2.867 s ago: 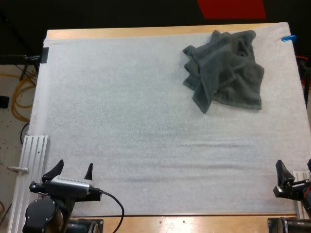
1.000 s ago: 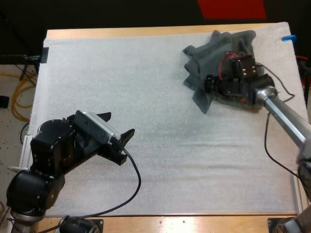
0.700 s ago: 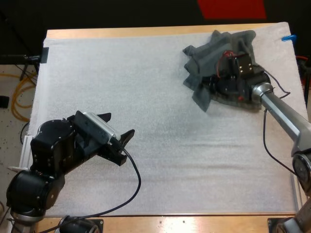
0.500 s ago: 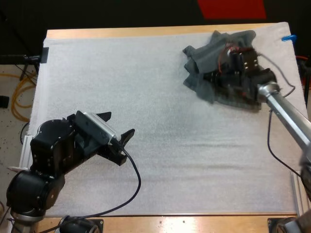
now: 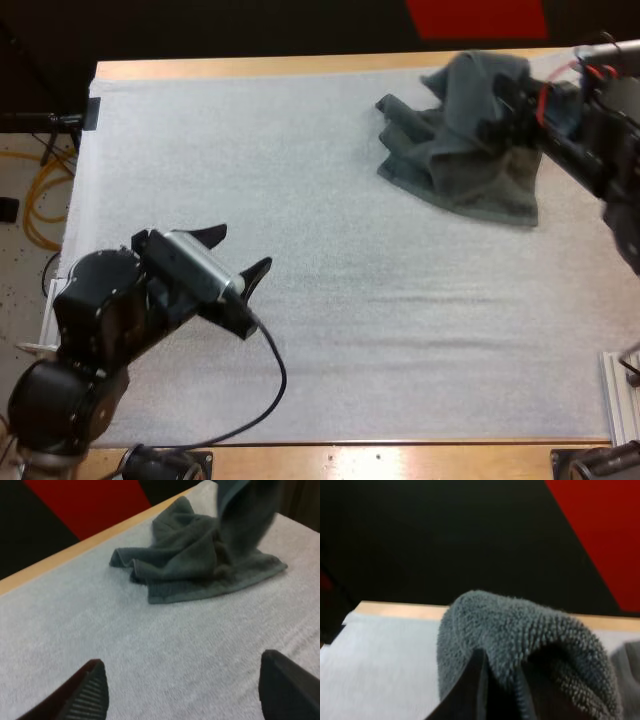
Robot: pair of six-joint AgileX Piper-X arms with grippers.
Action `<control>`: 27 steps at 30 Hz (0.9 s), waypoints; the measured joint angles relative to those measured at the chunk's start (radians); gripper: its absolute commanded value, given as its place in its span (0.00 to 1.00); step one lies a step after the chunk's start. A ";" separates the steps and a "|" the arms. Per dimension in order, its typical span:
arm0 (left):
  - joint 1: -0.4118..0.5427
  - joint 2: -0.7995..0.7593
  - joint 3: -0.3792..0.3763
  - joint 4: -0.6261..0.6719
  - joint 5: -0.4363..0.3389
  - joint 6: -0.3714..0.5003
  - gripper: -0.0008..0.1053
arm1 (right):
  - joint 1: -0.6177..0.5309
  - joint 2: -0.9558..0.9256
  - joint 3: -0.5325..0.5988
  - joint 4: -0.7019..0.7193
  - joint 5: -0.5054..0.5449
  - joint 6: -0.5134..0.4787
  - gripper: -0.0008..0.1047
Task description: Pick towel from pile fold and stack
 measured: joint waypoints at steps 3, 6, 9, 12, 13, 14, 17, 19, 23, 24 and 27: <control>0.000 -0.043 0.000 0.042 0.000 0.000 0.58 | 0.000 -0.062 0.000 0.127 0.000 -0.002 0.02; 0.000 -0.083 0.000 0.085 0.000 0.000 0.58 | 0.000 -0.086 0.000 0.258 0.017 -0.002 0.02; 0.000 -0.112 0.000 0.108 0.000 0.000 0.58 | 0.012 -0.086 0.023 0.329 0.028 0.005 0.02; 0.000 -0.121 0.000 0.125 0.000 0.000 0.58 | 0.068 -0.086 0.120 0.323 0.033 0.035 0.02; 0.000 -0.121 0.000 0.125 0.000 0.001 0.58 | 0.103 -0.086 0.167 0.299 0.035 0.051 0.02; 0.000 -0.121 0.000 0.125 0.000 0.002 0.58 | 0.144 -0.084 0.223 0.264 0.035 0.069 0.02; 0.000 -0.121 0.000 0.120 0.000 0.002 0.58 | 0.272 -0.067 0.385 0.130 0.035 0.140 0.02; 0.000 -0.121 0.000 0.117 0.000 0.002 0.58 | 0.364 -0.032 0.473 0.027 0.034 0.214 0.02; 0.000 -0.121 0.000 0.117 0.000 0.002 0.58 | 0.512 0.091 0.517 -0.162 0.030 0.337 0.04; 0.000 -0.121 0.000 0.117 0.000 0.002 0.58 | 0.538 0.126 0.510 -0.198 0.029 0.343 0.07; 0.000 -0.121 0.000 0.117 0.000 0.002 0.58 | 0.599 0.214 0.468 -0.250 0.007 0.350 0.26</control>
